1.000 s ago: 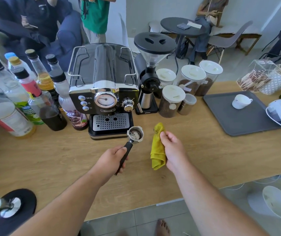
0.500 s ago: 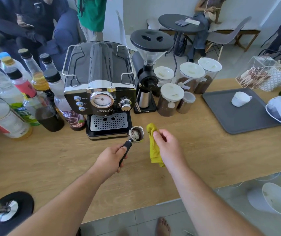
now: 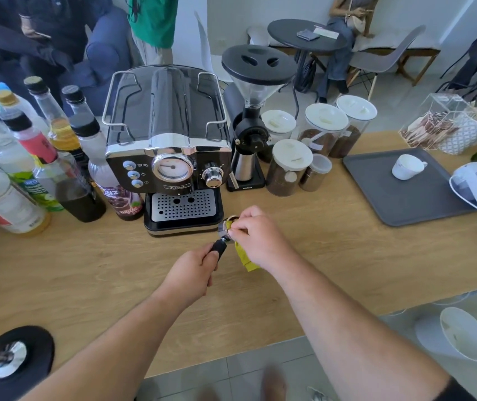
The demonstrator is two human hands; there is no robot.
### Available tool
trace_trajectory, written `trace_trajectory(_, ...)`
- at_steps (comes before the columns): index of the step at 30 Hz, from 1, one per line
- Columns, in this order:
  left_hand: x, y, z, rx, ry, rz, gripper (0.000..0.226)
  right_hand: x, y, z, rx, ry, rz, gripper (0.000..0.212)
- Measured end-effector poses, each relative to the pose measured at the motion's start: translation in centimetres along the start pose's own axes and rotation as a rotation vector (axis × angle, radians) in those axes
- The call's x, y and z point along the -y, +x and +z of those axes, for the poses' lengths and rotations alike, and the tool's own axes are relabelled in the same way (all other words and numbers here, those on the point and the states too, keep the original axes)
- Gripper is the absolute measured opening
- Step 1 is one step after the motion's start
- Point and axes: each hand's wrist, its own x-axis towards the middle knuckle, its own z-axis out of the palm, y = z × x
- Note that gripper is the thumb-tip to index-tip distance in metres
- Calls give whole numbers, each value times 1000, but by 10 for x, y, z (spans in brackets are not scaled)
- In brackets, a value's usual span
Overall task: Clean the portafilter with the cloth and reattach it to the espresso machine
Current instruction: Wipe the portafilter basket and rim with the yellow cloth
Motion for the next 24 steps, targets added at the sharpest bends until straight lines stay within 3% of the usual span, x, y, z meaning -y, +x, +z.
trace_trajectory(5, -2, 5, -12, -24, 20, -26, 28, -12, -6, -14, 230, -29, -61, 43)
trace_trajectory(10, 7, 1, -14, 50, 22, -55, 26, -21, -5, -27, 339, -414, -197, 30)
trace_trajectory(11, 7, 0, -13, 59, 26, -66, 27, -19, -6, -31, 326, -459, -205, 35)
trace_trajectory(14, -2, -1, -11, 68, 55, -85, 31, -15, -8, -35, 201, -478, -268, 76)
trace_trajectory(16, -9, -2, -10, 70, 71, -74, 32, -12, -12, -32, 174, -471, -247, 68)
trace_trajectory(19, -14, 4, -16, 55, 105, -59, 31, -4, -19, -22, 137, -530, -140, 17)
trace_trajectory(22, -12, 9, -20, 33, 128, -41, 26, -5, -15, -13, 167, -461, -56, 25)
trace_trajectory(24, -9, 10, -20, 22, 117, -44, 25, -8, -13, -22, 204, -244, -31, 36)
